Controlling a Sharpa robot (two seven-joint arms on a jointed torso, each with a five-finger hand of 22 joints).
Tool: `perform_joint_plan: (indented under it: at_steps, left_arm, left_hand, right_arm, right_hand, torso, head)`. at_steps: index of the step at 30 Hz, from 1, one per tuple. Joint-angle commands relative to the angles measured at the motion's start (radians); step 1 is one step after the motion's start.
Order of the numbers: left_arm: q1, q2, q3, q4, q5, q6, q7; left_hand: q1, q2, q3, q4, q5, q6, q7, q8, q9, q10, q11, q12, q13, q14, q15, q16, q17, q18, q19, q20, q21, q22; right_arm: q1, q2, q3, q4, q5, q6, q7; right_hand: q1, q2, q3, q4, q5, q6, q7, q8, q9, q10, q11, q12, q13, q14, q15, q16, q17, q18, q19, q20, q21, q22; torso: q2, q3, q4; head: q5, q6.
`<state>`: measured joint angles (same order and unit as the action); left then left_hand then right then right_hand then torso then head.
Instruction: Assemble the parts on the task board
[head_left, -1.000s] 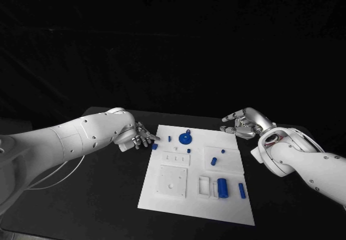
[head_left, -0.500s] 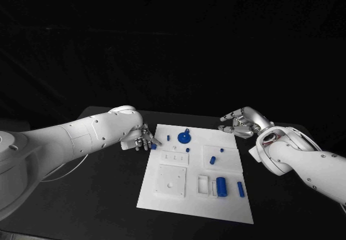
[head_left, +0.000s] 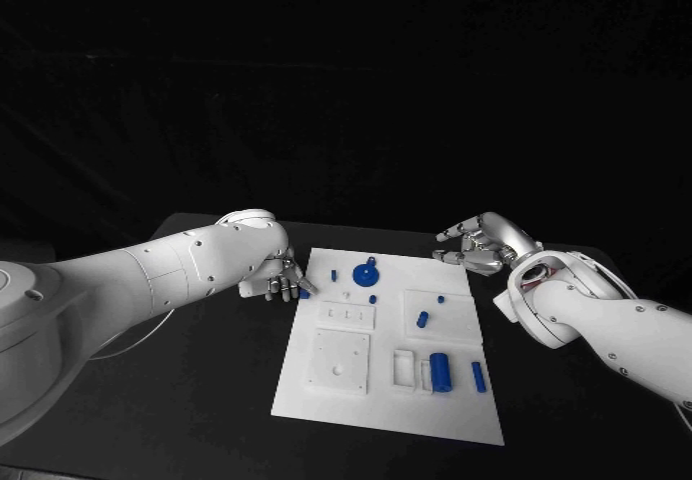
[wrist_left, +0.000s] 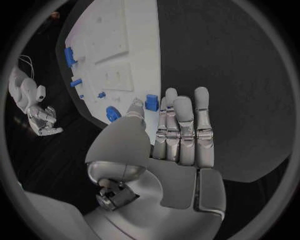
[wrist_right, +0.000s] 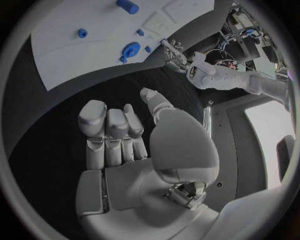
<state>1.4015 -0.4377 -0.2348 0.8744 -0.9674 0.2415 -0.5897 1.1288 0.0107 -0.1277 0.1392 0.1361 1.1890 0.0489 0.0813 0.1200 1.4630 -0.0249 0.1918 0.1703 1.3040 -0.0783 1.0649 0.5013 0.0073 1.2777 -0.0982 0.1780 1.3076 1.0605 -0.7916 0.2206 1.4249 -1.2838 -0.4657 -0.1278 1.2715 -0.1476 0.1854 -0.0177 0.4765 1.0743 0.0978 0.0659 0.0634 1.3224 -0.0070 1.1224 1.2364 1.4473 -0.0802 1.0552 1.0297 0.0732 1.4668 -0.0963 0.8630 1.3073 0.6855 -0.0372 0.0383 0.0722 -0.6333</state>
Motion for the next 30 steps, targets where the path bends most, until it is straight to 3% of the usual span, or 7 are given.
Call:
perform_joint_plan:
  at_steps: [1, 7, 15, 23, 27, 30]
  left_arm:
    - [-0.002, 0.007, -0.001, -0.007, -0.023, 0.029, -0.021]
    - [-0.002, 0.019, -0.002, -0.024, -0.028, 0.011, -0.027]
    - [-0.003, 0.028, -0.001, -0.035, -0.029, 0.011, -0.019]
    - [-0.004, 0.039, -0.002, -0.044, -0.020, 0.032, -0.003]
    - [-0.006, 0.042, -0.002, -0.050, -0.011, 0.035, 0.005]
    - [-0.006, 0.043, -0.002, -0.053, -0.001, 0.028, 0.013]
  left_hand:
    - [0.001, 0.015, -0.009, -0.007, 0.005, -0.002, 0.006, -0.004, 0.000, 0.030, 0.005, 0.000, 0.001, -0.007, 0.002, 0.005, -0.001, 0.007, -0.003, 0.002, 0.003, 0.020]
    - [-0.006, 0.035, -0.014, -0.001, 0.010, 0.005, 0.003, -0.002, 0.001, 0.036, 0.002, 0.005, 0.005, -0.002, -0.001, 0.012, 0.001, 0.007, 0.002, -0.001, 0.010, 0.021]
    - [-0.011, 0.034, -0.022, 0.005, 0.009, 0.001, 0.004, -0.005, 0.002, 0.035, 0.002, 0.010, 0.007, -0.002, -0.002, 0.015, 0.002, 0.006, 0.001, -0.002, 0.015, 0.021]
    - [0.010, 0.035, -0.017, -0.015, 0.017, -0.012, 0.008, -0.008, -0.002, 0.030, 0.004, 0.008, 0.007, -0.005, 0.000, 0.017, 0.003, 0.006, -0.004, 0.000, 0.019, 0.021]
    - [0.031, 0.049, -0.019, -0.045, 0.048, -0.017, 0.010, -0.008, -0.008, 0.029, 0.005, 0.005, 0.005, -0.008, 0.001, 0.018, 0.002, 0.008, -0.008, 0.001, 0.023, 0.021]
    - [0.072, 0.068, -0.009, -0.070, 0.098, -0.039, 0.017, -0.010, -0.021, 0.027, 0.006, 0.002, 0.002, -0.008, 0.003, 0.019, 0.002, 0.008, -0.010, 0.002, 0.024, 0.020]
  right_arm:
    - [-0.001, 0.001, 0.001, 0.001, -0.005, 0.012, 0.004]
    - [-0.001, 0.003, 0.001, 0.000, -0.005, 0.013, 0.004]
    - [-0.002, 0.006, 0.001, -0.003, -0.005, 0.013, 0.005]
    - [-0.003, 0.008, 0.001, -0.003, -0.005, 0.014, 0.005]
    - [-0.004, 0.008, 0.001, -0.003, -0.005, 0.015, 0.004]
    - [-0.004, 0.008, 0.001, -0.003, -0.005, 0.015, 0.004]
  right_hand:
    - [-0.010, 0.003, 0.001, 0.004, 0.006, 0.008, -0.002, -0.004, -0.001, -0.001, -0.003, 0.000, 0.002, 0.000, 0.002, -0.004, 0.001, 0.016, 0.051, 0.000, -0.005, 0.107]
    - [-0.010, 0.003, 0.001, 0.004, 0.006, 0.010, -0.003, -0.004, -0.001, 0.000, -0.004, 0.000, 0.002, 0.000, 0.002, -0.005, 0.001, 0.016, 0.051, 0.000, -0.005, 0.107]
    - [-0.010, 0.003, 0.001, 0.004, 0.006, 0.010, -0.003, -0.004, -0.001, 0.000, -0.004, 0.000, 0.002, 0.000, 0.002, -0.005, 0.001, 0.016, 0.051, 0.000, -0.005, 0.107]
    - [-0.010, 0.003, 0.001, 0.004, 0.006, 0.010, -0.003, -0.004, -0.001, 0.000, -0.004, 0.000, 0.002, 0.000, 0.002, -0.005, 0.001, 0.016, 0.051, 0.000, -0.005, 0.107]
    - [-0.010, 0.003, 0.001, 0.004, 0.006, 0.010, -0.003, -0.004, -0.001, 0.000, -0.004, 0.000, 0.002, 0.000, 0.002, -0.005, 0.001, 0.016, 0.051, 0.000, -0.005, 0.107]
    - [-0.010, 0.003, 0.001, 0.004, 0.006, 0.010, -0.003, -0.004, -0.001, 0.000, -0.004, 0.000, 0.002, 0.000, 0.002, -0.005, 0.001, 0.016, 0.051, 0.000, -0.005, 0.107]
  torso:
    - [0.000, -0.0005, 0.0005]
    - [0.001, -0.0001, -0.0008]
    - [0.001, 0.0000, 0.0022]
    - [0.000, -0.0007, 0.0005]
    - [0.000, -0.0006, 0.0007]
    - [-0.001, -0.0005, 0.0018]
  head:
    - [-0.002, 0.000]
    - [-0.004, 0.000]
    - [-0.009, -0.003]
    - [-0.010, -0.005]
    - [-0.012, -0.007]
    - [-0.014, -0.007]
